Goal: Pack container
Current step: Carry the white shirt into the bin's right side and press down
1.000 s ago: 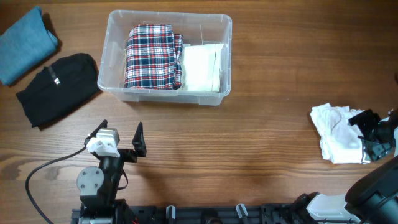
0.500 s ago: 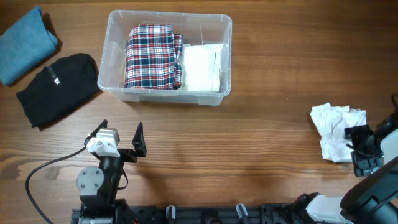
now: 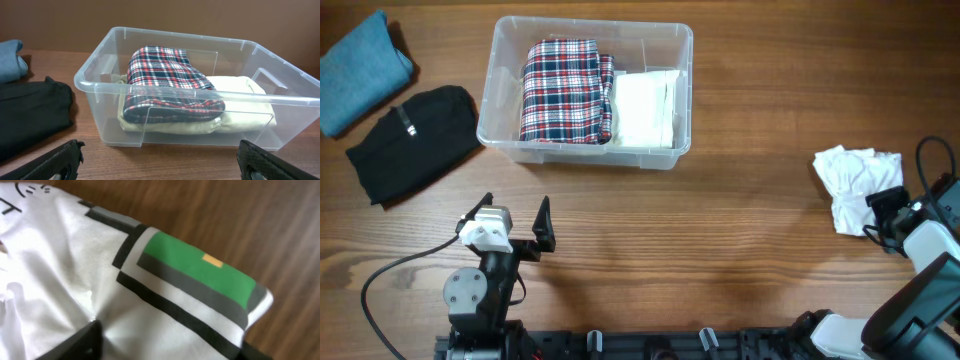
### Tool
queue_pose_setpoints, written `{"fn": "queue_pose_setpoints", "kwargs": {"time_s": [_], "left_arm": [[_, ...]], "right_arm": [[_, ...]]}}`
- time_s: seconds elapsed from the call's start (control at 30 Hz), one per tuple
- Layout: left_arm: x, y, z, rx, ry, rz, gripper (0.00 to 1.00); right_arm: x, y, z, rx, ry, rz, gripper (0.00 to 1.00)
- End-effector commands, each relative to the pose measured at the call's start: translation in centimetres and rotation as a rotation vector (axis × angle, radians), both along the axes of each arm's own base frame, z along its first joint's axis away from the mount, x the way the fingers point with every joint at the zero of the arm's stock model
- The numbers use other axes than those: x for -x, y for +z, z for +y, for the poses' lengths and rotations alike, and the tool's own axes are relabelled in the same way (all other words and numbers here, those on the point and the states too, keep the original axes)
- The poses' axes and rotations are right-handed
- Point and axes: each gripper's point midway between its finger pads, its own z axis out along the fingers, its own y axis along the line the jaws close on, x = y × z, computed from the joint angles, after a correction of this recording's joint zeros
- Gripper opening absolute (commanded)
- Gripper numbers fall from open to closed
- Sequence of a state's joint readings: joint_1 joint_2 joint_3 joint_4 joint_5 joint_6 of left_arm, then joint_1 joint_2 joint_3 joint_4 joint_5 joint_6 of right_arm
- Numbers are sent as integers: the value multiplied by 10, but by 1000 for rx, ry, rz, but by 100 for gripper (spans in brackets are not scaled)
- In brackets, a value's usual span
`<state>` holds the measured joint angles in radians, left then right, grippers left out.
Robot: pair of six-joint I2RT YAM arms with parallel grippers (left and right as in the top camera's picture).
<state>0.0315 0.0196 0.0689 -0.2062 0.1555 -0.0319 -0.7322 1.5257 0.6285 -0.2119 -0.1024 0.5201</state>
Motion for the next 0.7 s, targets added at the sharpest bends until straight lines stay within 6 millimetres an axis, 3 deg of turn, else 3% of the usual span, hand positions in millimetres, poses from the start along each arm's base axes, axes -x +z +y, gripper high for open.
{"fn": "queue_pose_setpoints", "kwargs": {"time_s": [0.0,0.03,0.23,0.37,0.47,0.5,0.6,0.67], "left_arm": [[0,-1,0,11,0,0,100],[0,-1,0,11,0,0,100],[0,-1,0,11,0,0,100],[0,-1,0,11,0,-1,100],[0,-1,0,11,0,0,100],[0,-1,0,11,0,0,100],[0,-1,0,11,0,0,100],[0,-1,0,11,0,0,100]], "right_arm": [[-5,-24,53,-223,106,-51,43],[-8,-23,54,-230,114,-66,30],[-22,-12,58,-203,256,-124,4],[-53,25,77,-221,402,-279,4],[-89,92,112,-181,628,-473,4],[-101,128,130,-156,722,-565,4],[-113,199,174,-84,915,-739,4],[-116,245,215,-29,1055,-853,4]]}}
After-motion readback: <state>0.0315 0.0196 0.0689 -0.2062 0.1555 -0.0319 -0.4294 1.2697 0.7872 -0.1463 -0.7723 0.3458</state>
